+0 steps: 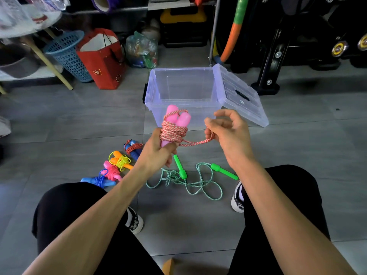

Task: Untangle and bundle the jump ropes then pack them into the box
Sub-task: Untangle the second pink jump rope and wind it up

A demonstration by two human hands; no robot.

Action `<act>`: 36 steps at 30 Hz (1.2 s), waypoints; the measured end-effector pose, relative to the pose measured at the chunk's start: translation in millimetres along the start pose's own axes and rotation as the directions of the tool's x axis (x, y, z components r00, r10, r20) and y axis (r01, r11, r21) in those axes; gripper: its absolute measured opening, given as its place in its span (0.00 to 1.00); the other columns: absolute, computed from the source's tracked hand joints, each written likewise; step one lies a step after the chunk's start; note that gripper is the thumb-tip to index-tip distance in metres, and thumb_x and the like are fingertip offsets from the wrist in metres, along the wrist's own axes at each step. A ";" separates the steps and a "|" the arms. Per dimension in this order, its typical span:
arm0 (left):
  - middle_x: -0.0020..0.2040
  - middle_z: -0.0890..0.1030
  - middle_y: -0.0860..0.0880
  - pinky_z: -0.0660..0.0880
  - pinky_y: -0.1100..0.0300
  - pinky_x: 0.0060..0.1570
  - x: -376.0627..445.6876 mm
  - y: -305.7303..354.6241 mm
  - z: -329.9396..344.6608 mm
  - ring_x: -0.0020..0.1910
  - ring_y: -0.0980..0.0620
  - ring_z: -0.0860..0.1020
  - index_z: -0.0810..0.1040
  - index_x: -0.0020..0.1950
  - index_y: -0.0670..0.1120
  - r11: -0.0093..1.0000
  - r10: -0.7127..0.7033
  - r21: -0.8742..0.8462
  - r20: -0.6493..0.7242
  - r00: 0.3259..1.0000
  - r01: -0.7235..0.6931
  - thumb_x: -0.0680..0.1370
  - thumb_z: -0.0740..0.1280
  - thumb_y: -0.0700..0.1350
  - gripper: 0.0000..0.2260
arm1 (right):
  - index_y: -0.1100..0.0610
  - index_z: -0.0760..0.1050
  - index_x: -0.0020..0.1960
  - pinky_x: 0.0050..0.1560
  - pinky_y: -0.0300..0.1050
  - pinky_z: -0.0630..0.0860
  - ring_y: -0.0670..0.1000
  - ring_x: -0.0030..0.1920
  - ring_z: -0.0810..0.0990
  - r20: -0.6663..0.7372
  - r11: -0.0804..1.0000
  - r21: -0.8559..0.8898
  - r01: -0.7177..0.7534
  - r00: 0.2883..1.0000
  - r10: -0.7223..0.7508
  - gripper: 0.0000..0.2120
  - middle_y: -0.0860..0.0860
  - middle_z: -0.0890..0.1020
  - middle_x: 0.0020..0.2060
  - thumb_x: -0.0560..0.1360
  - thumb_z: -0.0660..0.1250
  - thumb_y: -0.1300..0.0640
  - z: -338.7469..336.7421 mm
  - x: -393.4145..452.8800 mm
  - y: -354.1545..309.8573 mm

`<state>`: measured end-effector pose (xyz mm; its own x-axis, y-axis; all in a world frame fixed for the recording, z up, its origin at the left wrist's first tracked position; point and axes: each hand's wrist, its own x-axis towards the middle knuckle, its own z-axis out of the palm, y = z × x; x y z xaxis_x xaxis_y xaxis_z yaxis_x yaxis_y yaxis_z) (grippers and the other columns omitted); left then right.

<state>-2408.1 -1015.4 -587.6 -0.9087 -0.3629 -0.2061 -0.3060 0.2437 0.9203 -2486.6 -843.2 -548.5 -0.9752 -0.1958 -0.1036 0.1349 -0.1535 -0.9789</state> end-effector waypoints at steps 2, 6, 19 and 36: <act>0.36 0.82 0.44 0.78 0.53 0.30 -5.6 -0.8 3.7 0.26 0.46 0.79 0.69 0.54 0.45 0.994 0.044 0.094 0.045 0.998 -0.048 0.76 0.67 0.39 0.10 | 0.60 0.73 0.44 0.32 0.41 0.77 0.48 0.27 0.79 -0.007 0.998 -0.028 0.051 0.999 -0.051 0.09 0.48 0.79 0.26 0.73 0.72 0.68 -0.6 0.0 -2.7; 0.37 0.81 0.45 0.81 0.46 0.34 -14.9 1.2 11.6 0.29 0.44 0.82 0.71 0.56 0.48 0.980 0.071 0.182 0.089 0.994 -0.086 0.72 0.71 0.48 0.15 | 0.61 0.79 0.43 0.35 0.38 0.77 0.45 0.30 0.80 0.085 0.953 -0.235 0.189 0.981 -0.174 0.04 0.48 0.82 0.30 0.72 0.73 0.65 3.6 -5.2 -0.1; 0.31 0.78 0.42 0.80 0.52 0.30 -22.0 14.5 15.0 0.26 0.45 0.78 0.71 0.53 0.45 0.999 0.030 0.013 0.102 0.994 -0.032 0.76 0.70 0.39 0.10 | 0.56 0.83 0.53 0.52 0.29 0.72 0.45 0.47 0.81 0.453 0.512 -0.547 0.662 0.748 -0.485 0.12 0.50 0.85 0.47 0.73 0.68 0.67 -0.7 -6.2 8.7; 0.29 0.78 0.43 0.76 0.56 0.26 -19.8 13.1 13.3 0.24 0.45 0.77 0.73 0.51 0.45 0.999 0.003 0.049 0.082 0.997 -0.007 0.74 0.71 0.42 0.09 | 0.62 0.80 0.48 0.39 0.48 0.77 0.58 0.42 0.78 0.486 0.207 -0.739 0.642 0.719 -0.496 0.08 0.56 0.79 0.43 0.70 0.66 0.63 7.2 -13.2 28.4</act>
<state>-2397.9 -993.1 -575.8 -0.9298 -0.2876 -0.2297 -0.3131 0.2899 0.9044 -2468.7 -852.0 -573.7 -0.6831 -0.5352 0.4969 -0.7276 0.5581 -0.3989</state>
